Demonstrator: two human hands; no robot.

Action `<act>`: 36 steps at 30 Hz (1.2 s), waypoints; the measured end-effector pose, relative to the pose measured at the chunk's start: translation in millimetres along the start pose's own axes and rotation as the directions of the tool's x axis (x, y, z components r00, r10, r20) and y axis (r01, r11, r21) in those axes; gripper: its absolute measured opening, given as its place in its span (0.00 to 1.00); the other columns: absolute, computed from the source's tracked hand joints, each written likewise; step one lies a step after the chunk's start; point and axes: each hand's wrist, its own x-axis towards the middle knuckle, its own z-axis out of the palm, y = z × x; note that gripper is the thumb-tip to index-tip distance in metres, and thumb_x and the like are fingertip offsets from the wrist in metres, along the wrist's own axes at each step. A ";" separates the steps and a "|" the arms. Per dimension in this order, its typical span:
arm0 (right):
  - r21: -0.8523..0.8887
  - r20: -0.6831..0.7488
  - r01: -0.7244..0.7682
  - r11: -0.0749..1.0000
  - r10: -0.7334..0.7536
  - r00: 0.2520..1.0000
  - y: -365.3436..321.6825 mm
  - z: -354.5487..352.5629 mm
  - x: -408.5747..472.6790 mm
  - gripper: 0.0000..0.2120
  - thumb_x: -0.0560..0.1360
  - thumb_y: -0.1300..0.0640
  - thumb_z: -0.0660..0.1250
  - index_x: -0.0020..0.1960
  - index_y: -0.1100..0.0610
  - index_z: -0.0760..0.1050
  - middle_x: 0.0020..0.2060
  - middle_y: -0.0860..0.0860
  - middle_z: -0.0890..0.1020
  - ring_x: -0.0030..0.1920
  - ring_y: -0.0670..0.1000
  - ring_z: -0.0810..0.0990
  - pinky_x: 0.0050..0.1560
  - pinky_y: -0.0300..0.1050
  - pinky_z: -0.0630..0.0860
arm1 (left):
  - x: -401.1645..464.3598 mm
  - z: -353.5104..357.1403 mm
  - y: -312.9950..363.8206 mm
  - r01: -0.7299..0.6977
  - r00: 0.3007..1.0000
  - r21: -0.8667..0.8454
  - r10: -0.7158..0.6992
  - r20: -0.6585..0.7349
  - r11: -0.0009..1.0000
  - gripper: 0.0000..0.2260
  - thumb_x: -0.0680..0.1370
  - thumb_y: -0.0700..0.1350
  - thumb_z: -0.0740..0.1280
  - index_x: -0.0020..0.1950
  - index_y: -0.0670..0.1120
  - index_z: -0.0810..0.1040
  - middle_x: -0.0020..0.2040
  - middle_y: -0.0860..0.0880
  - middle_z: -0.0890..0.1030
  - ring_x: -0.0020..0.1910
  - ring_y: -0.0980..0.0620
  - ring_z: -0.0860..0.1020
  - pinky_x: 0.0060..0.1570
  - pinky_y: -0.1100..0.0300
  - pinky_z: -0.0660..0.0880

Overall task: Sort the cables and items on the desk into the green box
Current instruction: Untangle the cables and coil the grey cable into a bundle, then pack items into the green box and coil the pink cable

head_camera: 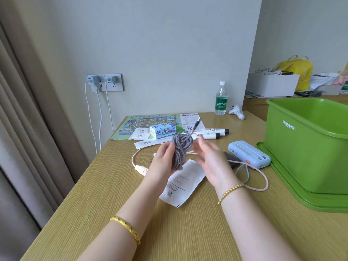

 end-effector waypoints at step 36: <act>-0.981 -0.103 -0.185 -0.056 -0.660 0.744 -158.7 -126.9 -20.1 0.09 0.76 0.60 0.58 0.54 0.60 0.74 0.54 0.59 0.79 0.57 0.60 0.73 0.56 0.53 0.67 | 17.3 55.7 12.3 -0.124 0.984 0.877 -0.055 0.169 0.464 0.12 0.78 0.49 0.62 0.60 0.50 0.76 0.62 0.47 0.78 0.59 0.46 0.75 0.60 0.53 0.72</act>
